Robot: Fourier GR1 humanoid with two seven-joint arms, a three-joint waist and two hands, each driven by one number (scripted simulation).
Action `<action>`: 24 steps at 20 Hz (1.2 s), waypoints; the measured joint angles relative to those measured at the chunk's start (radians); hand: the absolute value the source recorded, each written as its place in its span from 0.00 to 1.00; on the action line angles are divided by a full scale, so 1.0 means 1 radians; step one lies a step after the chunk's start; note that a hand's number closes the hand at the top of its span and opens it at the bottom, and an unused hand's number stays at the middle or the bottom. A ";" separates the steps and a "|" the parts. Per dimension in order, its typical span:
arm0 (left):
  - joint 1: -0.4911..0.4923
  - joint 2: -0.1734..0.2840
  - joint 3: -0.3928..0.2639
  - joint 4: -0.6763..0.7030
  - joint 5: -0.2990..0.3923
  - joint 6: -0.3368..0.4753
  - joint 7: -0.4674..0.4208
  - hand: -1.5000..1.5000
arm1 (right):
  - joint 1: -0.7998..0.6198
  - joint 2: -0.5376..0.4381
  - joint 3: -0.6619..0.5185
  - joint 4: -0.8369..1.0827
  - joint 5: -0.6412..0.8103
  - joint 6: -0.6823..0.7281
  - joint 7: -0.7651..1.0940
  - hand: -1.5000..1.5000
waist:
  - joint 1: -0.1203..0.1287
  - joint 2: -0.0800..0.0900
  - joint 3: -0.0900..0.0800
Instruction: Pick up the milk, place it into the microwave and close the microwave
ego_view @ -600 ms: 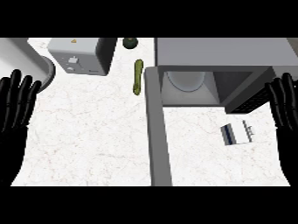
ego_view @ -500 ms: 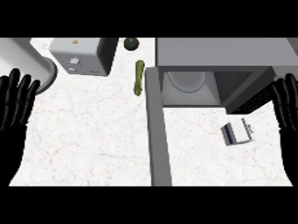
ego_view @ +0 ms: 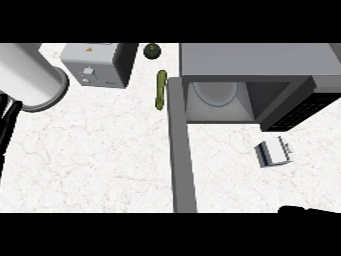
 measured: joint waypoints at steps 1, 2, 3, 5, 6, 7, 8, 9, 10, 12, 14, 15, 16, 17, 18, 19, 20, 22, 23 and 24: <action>0.010 0.001 0.009 -0.018 0.020 -0.003 0.017 0.00 | 0.012 0.006 -0.001 0.005 0.002 0.003 -0.011 0.00 | 0.000 0.000 0.000; 0.053 0.000 0.024 -0.033 0.047 -0.027 0.003 0.00 | 0.009 0.007 -0.009 0.009 0.001 -0.002 -0.006 0.00 | 0.003 0.000 0.000; 0.085 -0.005 0.030 -0.063 0.066 -0.034 0.008 0.00 | 0.028 0.013 -0.007 -0.011 0.004 -0.005 0.004 0.00 | 0.004 -0.001 0.001; 0.133 -0.002 0.056 -0.101 0.110 -0.058 0.021 0.00 | 0.036 0.020 -0.009 -0.013 0.013 -0.010 0.009 0.00 | 0.004 -0.001 0.001; 0.159 -0.002 0.071 -0.115 0.132 -0.074 0.020 0.00 | 0.047 0.021 -0.013 -0.013 0.020 -0.011 0.005 0.00 | 0.005 -0.001 0.001; 0.181 -0.003 0.080 -0.133 0.149 -0.084 0.026 0.00 | 0.061 0.026 -0.017 -0.007 0.025 -0.011 -0.004 0.00 | 0.005 -0.001 0.001; 0.194 -0.002 0.091 -0.153 0.167 -0.089 0.037 0.00 | 0.064 0.028 -0.022 0.006 0.027 -0.010 -0.010 0.00 | 0.005 -0.001 0.001; 0.227 -0.012 0.095 -0.169 0.176 -0.105 0.031 0.00 | 0.067 0.030 -0.027 0.023 0.032 -0.010 -0.019 0.00 | 0.006 -0.001 0.001; 0.242 -0.013 0.112 -0.168 0.189 -0.120 0.026 0.00 | 0.077 0.032 -0.029 0.026 0.039 -0.010 -0.024 0.00 | 0.005 -0.001 0.001; 0.284 -0.016 0.141 -0.174 0.205 -0.151 0.016 0.00 | 0.072 0.027 -0.046 0.058 0.048 -0.008 -0.041 0.00 | 0.007 -0.001 0.001; 0.320 -0.017 0.166 -0.178 0.219 -0.178 0.013 0.00 | 0.090 0.040 -0.048 0.094 0.059 -0.012 -0.074 0.00 | 0.008 -0.001 0.001; 0.326 -0.017 0.174 -0.179 0.222 -0.183 0.016 0.00 | 0.089 0.049 -0.049 0.116 0.063 -0.017 -0.086 0.00 | 0.008 -0.001 0.001; 0.338 -0.013 0.190 -0.179 0.230 -0.194 0.016 0.00 | 0.087 0.049 -0.066 0.154 0.056 -0.016 -0.108 0.00 | 0.010 -0.001 0.001; 0.348 -0.006 0.214 -0.177 0.245 -0.207 0.015 0.00 | 0.080 0.053 -0.070 0.168 0.061 -0.025 -0.105 0.00 | 0.011 -0.001 0.001; 0.346 -0.008 0.224 -0.168 0.252 -0.218 0.007 0.00 | 0.083 0.050 -0.084 0.192 0.056 -0.022 -0.122 0.00 | 0.010 -0.001 0.001; 0.355 -0.008 0.233 -0.169 0.263 -0.226 0.010 0.00 | 0.079 0.053 -0.091 0.221 0.062 -0.028 -0.138 0.00 | 0.010 -0.001 0.001; 0.374 -0.011 0.243 -0.172 0.270 -0.242 0.003 0.00 | 0.077 0.057 -0.097 0.254 0.069 -0.034 -0.159 0.00 | 0.012 -0.001 0.001; 0.390 -0.017 0.252 -0.172 0.277 -0.260 -0.001 0.00 | 0.062 0.066 -0.109 0.321 0.090 -0.057 -0.187 0.00 | 0.014 0.000 0.002; 0.402 -0.018 0.261 -0.174 0.282 -0.267 0.000 0.00 | 0.055 0.066 -0.123 0.358 0.092 -0.065 -0.207 0.00 | 0.015 -0.001 0.002; 0.421 -0.021 0.266 -0.175 0.286 -0.283 -0.003 0.00 | 0.045 0.061 -0.141 0.395 0.088 -0.067 -0.223 0.00 | 0.016 -0.001 0.002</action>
